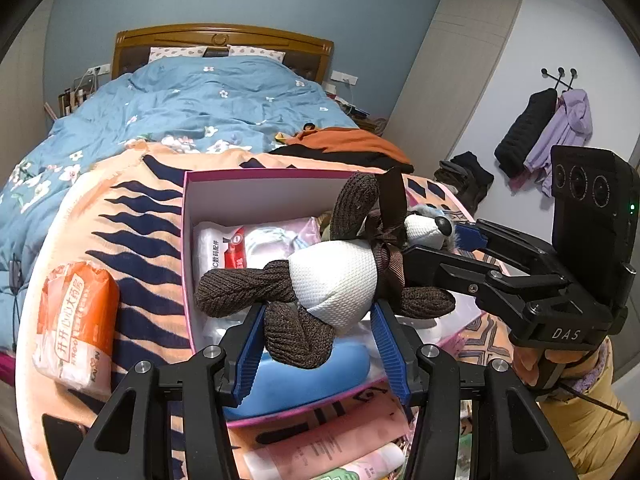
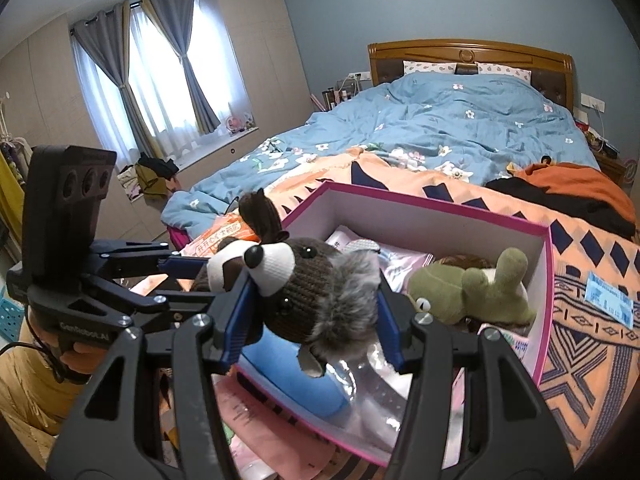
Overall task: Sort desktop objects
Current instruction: 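Carry both plushes over the magenta box with the left and right grippers, then lower both plushes into the box and open the left and right grippers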
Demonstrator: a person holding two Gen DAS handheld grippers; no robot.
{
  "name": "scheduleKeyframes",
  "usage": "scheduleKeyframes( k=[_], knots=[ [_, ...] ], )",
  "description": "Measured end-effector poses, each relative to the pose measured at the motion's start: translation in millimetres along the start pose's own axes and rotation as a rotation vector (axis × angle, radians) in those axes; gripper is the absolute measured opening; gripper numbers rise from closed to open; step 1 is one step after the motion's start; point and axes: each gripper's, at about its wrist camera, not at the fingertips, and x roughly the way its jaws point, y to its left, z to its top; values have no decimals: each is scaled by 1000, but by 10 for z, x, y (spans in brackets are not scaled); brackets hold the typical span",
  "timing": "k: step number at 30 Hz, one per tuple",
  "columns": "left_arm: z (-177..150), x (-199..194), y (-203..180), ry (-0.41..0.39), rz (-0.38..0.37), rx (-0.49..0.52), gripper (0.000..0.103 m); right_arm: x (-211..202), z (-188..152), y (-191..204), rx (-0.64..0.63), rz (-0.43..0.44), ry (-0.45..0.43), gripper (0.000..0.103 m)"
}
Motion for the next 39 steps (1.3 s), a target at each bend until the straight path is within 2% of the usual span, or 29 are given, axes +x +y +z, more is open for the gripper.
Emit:
scheduleKeyframes(
  k=[39],
  knots=[
    [314,554,464,69,-11,-117,53,697,318,-336,-39,-35,127,57]
  ],
)
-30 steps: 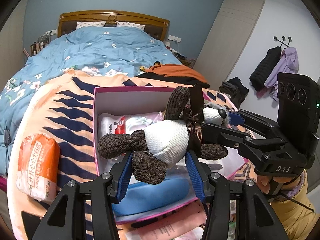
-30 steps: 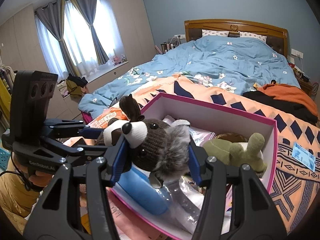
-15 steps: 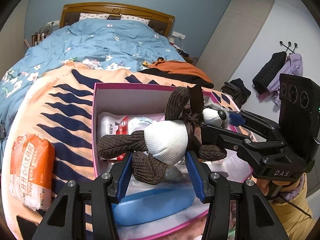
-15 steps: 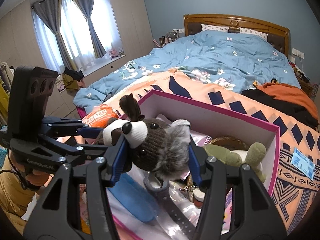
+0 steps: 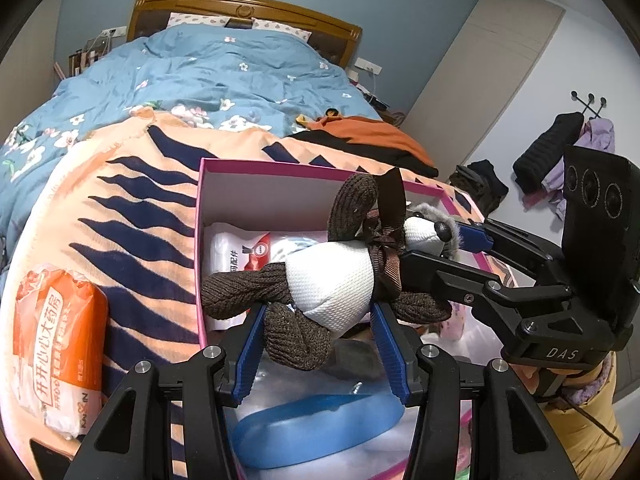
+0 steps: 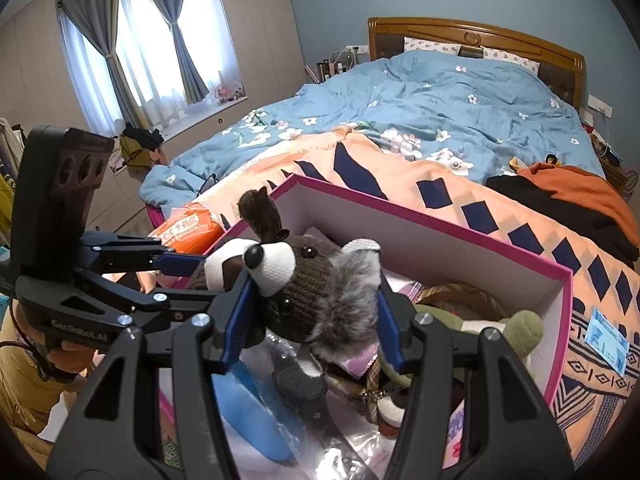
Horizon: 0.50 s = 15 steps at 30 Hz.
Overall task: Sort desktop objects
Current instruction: 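Lower both plushes into the box and open the left and right grippers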
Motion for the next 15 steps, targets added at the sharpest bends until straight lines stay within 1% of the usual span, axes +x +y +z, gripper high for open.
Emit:
scheduleKeyframes(
  k=[9,15],
  knots=[
    [105,196,141,41,7,-20,53,228,89,-80,-9,-16,48,57],
    [204,255,150,49,33,-5,53,334,149,-128,-8,-27,71,57]
  ],
)
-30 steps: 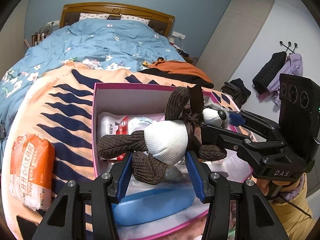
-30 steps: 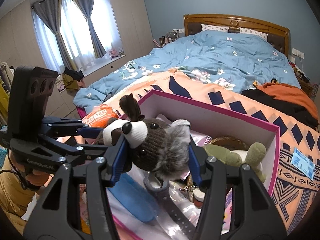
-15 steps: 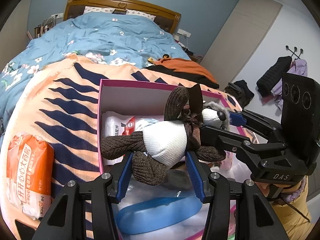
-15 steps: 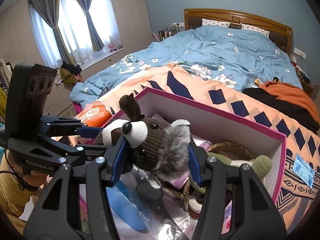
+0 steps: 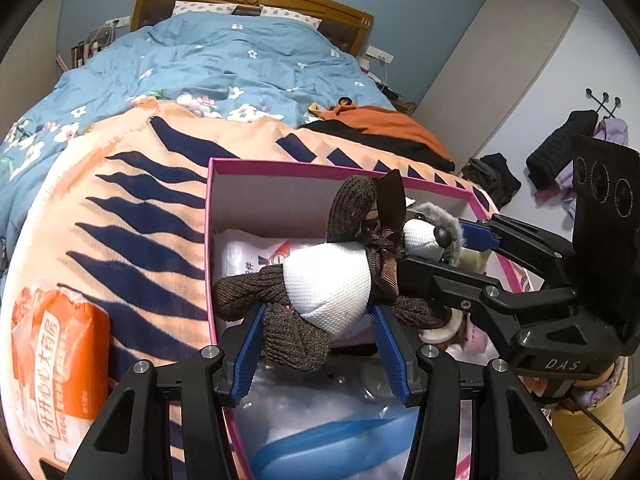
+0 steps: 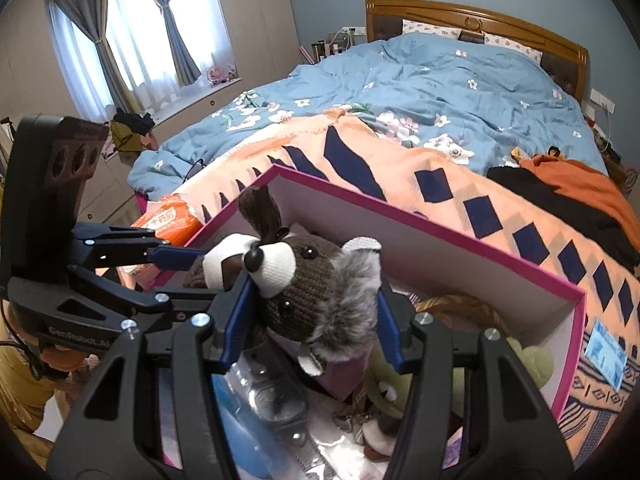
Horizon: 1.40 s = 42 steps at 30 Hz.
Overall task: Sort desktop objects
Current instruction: 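Lower both plushes into the box and open the left and right grippers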
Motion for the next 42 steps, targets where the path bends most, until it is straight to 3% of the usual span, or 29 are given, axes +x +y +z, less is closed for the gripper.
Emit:
scheduleKeyframes(
  k=[14,21,30,35,42],
  knots=[
    [199,122,7,24,45,21,53,234,100,-176,40,-43,57,57],
    [224,188,-20,20,44,30,53,502,10,-208,29,-89,133,57],
    [163,147,-44,-2,48,46,53,509,43,-272,72,-176,88,57],
    [120,99,-53,-7,52,46,54,551,57,-267,85,-156,123,61],
    [53,17,-38,-25,46,34,56,341,46,-277,131,-90,67,69]
  ],
)
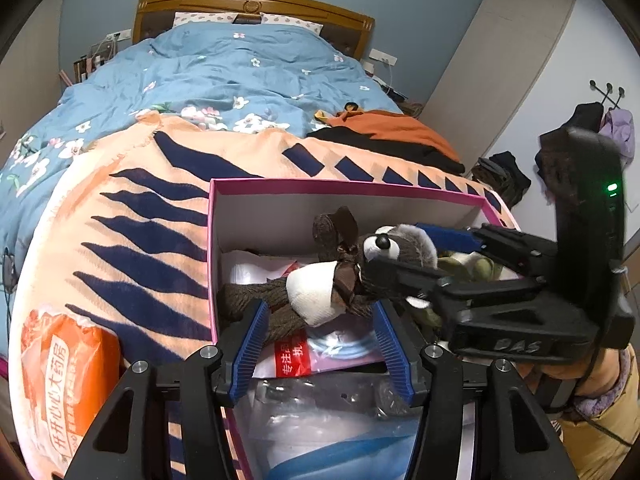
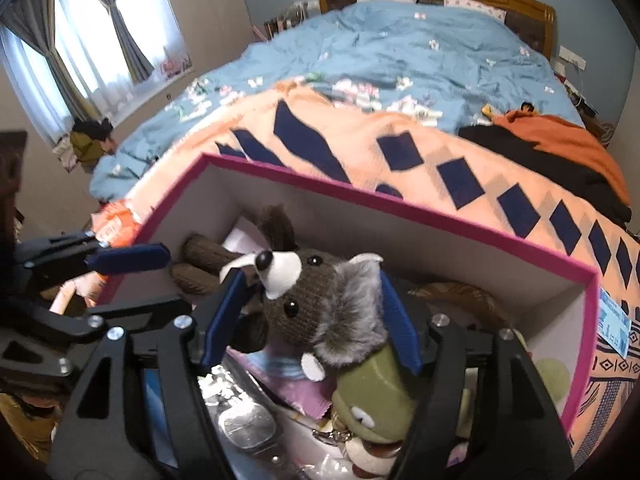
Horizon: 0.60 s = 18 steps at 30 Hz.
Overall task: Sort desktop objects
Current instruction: 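Lower both plushes into the box and open the left and right grippers, then withdraw both open grippers from the box toward the remaining items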
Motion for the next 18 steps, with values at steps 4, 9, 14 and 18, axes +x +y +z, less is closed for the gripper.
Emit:
scheduleKeyframes(
  k=[4,9,14,18],
  knots=[
    [-62,-63,-41,-16,7,5,61,-222,-12,27,-2,25,-46,69],
    [-147,-202,-127,-48,20,30,62,-554,-82,40,2,71,-106,69],
    [-261,-395,-255,-95,19,55,65,-858,-246,70,-8,118,-142,69],
    [-405,-566,-432,-144,41,106,75,-1053,-443,104,-19,144,-161,69]
  ],
)
